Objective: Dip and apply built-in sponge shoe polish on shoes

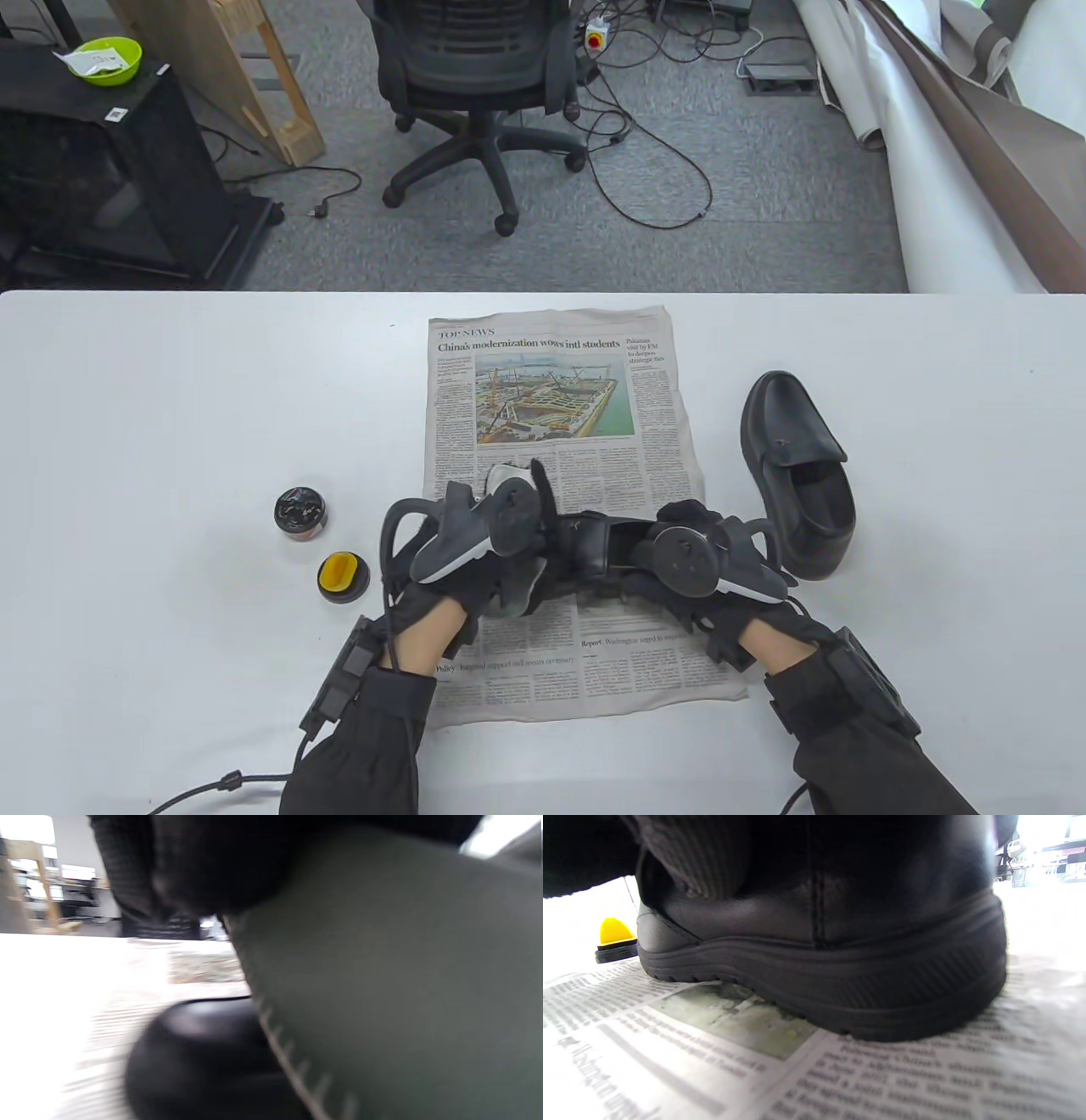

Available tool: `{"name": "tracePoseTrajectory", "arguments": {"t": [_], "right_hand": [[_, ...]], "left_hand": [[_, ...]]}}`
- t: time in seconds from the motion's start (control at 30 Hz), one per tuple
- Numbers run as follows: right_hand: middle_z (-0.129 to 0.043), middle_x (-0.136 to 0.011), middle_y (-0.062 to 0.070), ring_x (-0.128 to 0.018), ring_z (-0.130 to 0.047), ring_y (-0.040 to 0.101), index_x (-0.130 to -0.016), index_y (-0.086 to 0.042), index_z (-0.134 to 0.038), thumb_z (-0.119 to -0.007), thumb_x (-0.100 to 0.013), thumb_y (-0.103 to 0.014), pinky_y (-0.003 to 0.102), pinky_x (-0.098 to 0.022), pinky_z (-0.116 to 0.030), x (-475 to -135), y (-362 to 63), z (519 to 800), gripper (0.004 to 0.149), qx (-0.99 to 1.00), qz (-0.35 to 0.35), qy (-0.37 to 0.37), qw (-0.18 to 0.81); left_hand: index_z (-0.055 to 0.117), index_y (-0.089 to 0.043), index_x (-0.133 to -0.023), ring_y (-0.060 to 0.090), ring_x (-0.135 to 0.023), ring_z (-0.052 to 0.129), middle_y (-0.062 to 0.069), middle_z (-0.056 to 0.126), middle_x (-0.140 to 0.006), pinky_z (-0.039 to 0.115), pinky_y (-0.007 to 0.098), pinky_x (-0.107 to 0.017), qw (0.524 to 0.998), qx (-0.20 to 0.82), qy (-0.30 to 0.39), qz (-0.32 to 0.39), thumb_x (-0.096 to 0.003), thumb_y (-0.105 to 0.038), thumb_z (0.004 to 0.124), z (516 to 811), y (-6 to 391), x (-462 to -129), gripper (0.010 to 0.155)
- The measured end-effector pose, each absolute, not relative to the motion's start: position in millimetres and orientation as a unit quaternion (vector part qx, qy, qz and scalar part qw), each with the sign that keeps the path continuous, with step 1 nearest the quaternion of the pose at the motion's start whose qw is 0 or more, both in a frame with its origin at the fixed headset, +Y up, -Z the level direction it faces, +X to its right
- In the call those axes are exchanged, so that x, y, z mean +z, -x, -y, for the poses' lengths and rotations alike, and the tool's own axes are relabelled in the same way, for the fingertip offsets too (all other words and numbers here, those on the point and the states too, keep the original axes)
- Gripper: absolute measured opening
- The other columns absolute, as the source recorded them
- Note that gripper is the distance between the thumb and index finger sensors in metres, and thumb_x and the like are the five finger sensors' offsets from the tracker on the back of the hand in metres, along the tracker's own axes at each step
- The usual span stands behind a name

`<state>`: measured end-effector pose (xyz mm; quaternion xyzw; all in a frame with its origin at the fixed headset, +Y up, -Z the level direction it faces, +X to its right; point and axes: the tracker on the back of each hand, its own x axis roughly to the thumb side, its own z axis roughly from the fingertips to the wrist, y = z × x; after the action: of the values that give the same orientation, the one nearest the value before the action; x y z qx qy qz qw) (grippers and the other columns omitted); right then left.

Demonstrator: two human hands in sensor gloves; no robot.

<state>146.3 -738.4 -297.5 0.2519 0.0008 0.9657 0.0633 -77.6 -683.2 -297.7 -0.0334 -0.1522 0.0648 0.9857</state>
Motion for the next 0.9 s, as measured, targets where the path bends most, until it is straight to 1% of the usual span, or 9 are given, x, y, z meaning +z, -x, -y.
{"name": "tracePoseTrajectory", "arguments": {"t": [0.07, 0.17, 0.23, 0.27, 0.3, 0.37, 0.5, 0.7, 0.9], "right_hand": [[-0.091, -0.074, -0.006, -0.089, -0.066, 0.034, -0.065, -0.033, -0.089, -0.076, -0.036, -0.058, 0.055, -0.07, -0.062, -297.6, -146.4, 738.5, 0.04, 0.966, -0.001, -0.252, 0.064], [-0.091, -0.074, -0.006, -0.089, -0.066, 0.034, -0.065, -0.033, -0.089, -0.076, -0.036, -0.058, 0.055, -0.07, -0.062, -297.7, -146.4, 738.5, 0.04, 0.965, -0.002, -0.253, 0.064], [-0.091, -0.074, -0.006, -0.089, -0.066, 0.035, -0.065, -0.033, -0.089, -0.076, -0.036, -0.058, 0.056, -0.07, -0.062, -297.7, -146.1, 738.6, 0.041, 0.965, -0.002, -0.255, 0.064], [-0.091, -0.074, -0.006, -0.089, -0.066, 0.035, -0.065, -0.033, -0.089, -0.076, -0.036, -0.058, 0.056, -0.07, -0.062, -297.4, -145.7, 738.5, 0.041, 0.965, -0.002, -0.255, 0.061], [-0.091, -0.074, -0.006, -0.089, -0.066, 0.035, -0.065, -0.033, -0.089, -0.076, -0.036, -0.058, 0.055, -0.07, -0.062, -297.5, -145.7, 738.5, 0.04, 0.965, -0.001, -0.255, 0.06], [-0.091, -0.074, -0.006, -0.089, -0.066, 0.035, -0.065, -0.033, -0.089, -0.076, -0.036, -0.058, 0.056, -0.07, -0.062, -297.5, -145.7, 738.6, 0.041, 0.965, -0.002, -0.256, 0.062], [-0.091, -0.074, -0.006, -0.089, -0.066, 0.035, -0.065, -0.033, -0.089, -0.077, -0.036, -0.058, 0.056, -0.07, -0.062, -297.7, -145.8, 738.6, 0.041, 0.965, -0.003, -0.255, 0.062], [-0.091, -0.074, -0.006, -0.089, -0.066, 0.034, -0.065, -0.033, -0.089, -0.076, -0.036, -0.058, 0.056, -0.07, -0.062, -297.5, -146.0, 738.6, 0.04, 0.965, -0.002, -0.254, 0.062], [-0.091, -0.074, -0.006, -0.089, -0.066, 0.034, -0.065, -0.033, -0.089, -0.076, -0.036, -0.058, 0.056, -0.07, -0.062, -297.4, -146.1, 738.7, 0.041, 0.966, -0.002, -0.252, 0.062]], "left_hand": [[0.076, -0.036, -0.092, 0.007, -0.023, 0.099, -0.008, 0.101, -0.053, 0.086, 0.043, -0.056, 0.98, 0.08, 0.044, 0.176, -0.0395, -0.052, 0.085, 685.2, 59.9, -294.7, 0.056], [0.076, -0.037, -0.093, 0.008, -0.024, 0.099, -0.008, 0.101, -0.055, 0.085, 0.043, -0.056, 0.978, 0.048, 0.06, 0.194, -0.0395, -0.052, 0.085, 695.0, 44.8, -292.8, 0.056], [0.075, -0.035, -0.093, 0.007, -0.022, 0.099, -0.008, 0.101, -0.052, 0.086, 0.043, -0.055, 0.977, -0.016, 0.068, 0.201, -0.0406, -0.052, 0.082, 703.3, 40.0, -291.7, 0.055], [0.074, -0.035, -0.092, 0.006, -0.021, 0.099, -0.01, 0.101, -0.051, 0.087, 0.042, -0.055, 0.977, -0.023, 0.058, 0.204, -0.0408, -0.053, 0.08, 704.3, 40.5, -290.8, 0.055], [0.075, -0.034, -0.092, 0.007, -0.019, 0.099, -0.008, 0.101, -0.05, 0.087, 0.042, -0.053, 0.978, 0.0, 0.056, 0.202, -0.0408, -0.052, 0.081, 705.4, 41.8, -290.4, 0.055], [0.074, -0.032, -0.093, 0.009, -0.02, 0.098, -0.005, 0.101, -0.05, 0.086, 0.044, -0.054, 0.978, 0.017, 0.08, 0.192, -0.0418, -0.05, 0.082, 708.3, 46.6, -289.8, 0.055], [0.075, -0.032, -0.093, 0.008, -0.019, 0.099, -0.007, 0.101, -0.05, 0.087, 0.043, -0.053, 0.981, -0.024, 0.086, 0.172, -0.0415, -0.051, 0.083, 711.3, 65.9, -289.8, 0.055], [0.075, -0.034, -0.093, 0.008, -0.02, 0.099, -0.008, 0.101, -0.05, 0.087, 0.044, -0.054, 0.986, -0.052, 0.092, 0.129, -0.0411, -0.051, 0.084, 714.2, 100.8, -289.8, 0.055], [0.075, -0.034, -0.093, 0.008, -0.021, 0.099, -0.008, 0.101, -0.051, 0.087, 0.044, -0.054, 0.989, -0.06, 0.105, 0.088, -0.0411, -0.051, 0.085, 710.4, 121.8, -295.9, 0.055]]}}
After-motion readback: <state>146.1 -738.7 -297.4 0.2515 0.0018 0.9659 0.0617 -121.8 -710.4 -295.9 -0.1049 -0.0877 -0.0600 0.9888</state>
